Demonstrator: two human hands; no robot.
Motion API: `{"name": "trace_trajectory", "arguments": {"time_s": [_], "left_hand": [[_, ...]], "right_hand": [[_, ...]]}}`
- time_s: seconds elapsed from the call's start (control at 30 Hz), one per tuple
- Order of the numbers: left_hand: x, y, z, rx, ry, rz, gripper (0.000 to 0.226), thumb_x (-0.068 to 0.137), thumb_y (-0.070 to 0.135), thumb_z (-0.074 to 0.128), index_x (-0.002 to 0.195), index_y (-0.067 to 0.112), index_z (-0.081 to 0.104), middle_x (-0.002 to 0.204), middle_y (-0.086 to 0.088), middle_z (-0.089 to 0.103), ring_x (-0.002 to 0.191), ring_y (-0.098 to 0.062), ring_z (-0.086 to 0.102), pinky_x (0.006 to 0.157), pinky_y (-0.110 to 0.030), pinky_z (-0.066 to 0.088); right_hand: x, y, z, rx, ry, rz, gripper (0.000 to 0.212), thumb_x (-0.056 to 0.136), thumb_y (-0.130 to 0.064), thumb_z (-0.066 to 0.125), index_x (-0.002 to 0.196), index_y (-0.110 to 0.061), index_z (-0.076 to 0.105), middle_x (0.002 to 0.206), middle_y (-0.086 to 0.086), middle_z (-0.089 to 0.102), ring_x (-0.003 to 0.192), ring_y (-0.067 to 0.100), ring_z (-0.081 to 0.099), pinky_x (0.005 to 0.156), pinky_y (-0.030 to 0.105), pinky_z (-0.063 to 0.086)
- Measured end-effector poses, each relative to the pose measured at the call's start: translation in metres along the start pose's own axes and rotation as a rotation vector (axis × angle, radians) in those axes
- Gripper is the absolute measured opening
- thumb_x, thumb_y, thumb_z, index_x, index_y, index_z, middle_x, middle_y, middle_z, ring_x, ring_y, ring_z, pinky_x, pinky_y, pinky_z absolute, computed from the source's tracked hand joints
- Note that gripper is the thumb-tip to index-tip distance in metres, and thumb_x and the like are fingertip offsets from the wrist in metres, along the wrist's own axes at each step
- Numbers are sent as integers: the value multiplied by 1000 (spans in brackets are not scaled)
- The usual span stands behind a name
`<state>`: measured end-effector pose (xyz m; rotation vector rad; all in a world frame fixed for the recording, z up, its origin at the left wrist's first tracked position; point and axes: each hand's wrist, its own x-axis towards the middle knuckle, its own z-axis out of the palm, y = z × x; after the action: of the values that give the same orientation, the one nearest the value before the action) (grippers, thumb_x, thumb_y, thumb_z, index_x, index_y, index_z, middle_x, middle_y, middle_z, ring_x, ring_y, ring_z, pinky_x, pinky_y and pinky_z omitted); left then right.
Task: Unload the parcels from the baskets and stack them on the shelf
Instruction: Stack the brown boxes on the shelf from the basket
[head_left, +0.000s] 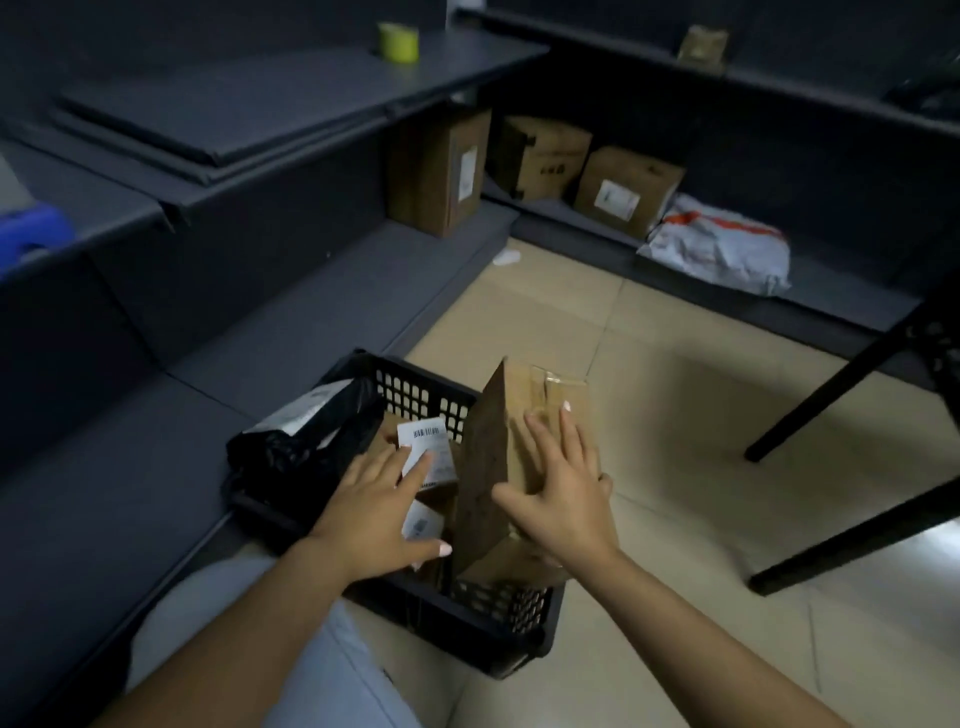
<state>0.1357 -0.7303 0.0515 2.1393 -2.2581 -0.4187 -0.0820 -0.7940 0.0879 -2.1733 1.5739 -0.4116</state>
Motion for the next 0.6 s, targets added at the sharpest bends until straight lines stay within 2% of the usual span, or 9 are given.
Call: {"name": "trace_trajectory", "arguments": {"time_s": [0.03,0.17,0.37,0.43,0.53,0.6], "left_hand": [[-7,5,-6,2,4,5,132,45,100,8,153,25,-6,161,-4,-3,147,-21,-7,119,-42,-2],[-39,14,-40,6,58,-9,123,53,94,21,150,28,-14,161,-1,-8,147,-18,-11,117,-36,-7],[-95,-2,-104,-24,223,-171,118,60,91,33,146,33,-23,161,-1,-7,147,-20,-6,118,-36,-3],[-114,-11,-128,-51,299,-211,119,63,90,40,147,34,-23,161,0,-6,147,-19,-4,119,-37,2],[-146,-25,-164,-86,420,-225,127,56,92,48,145,38,-25,161,1,-3,147,-16,2,119,-40,13],[-168,-34,-180,-111,472,-233,129,57,86,55,145,38,-26,161,4,-4,147,-15,5,117,-42,21]], "right_hand": [[-3,-8,-13,34,34,-14,88,68,-67,52,146,-48,16,159,-15,-10,146,14,-6,111,60,17],[-10,-50,-57,202,129,-106,89,63,-68,50,144,-51,20,159,-18,-3,146,12,2,113,57,20],[-17,-146,-99,361,192,-322,87,61,-63,52,143,-51,25,158,-16,8,145,12,9,113,55,21],[-22,-179,-105,331,206,-412,87,61,-64,50,143,-51,23,159,-16,8,145,12,8,114,55,19],[-32,-225,-109,283,179,-538,91,60,-70,45,145,-49,19,159,-16,5,145,11,6,113,57,19],[-39,-252,-108,264,144,-619,89,64,-71,48,145,-49,18,159,-16,3,145,10,4,111,58,18]]}}
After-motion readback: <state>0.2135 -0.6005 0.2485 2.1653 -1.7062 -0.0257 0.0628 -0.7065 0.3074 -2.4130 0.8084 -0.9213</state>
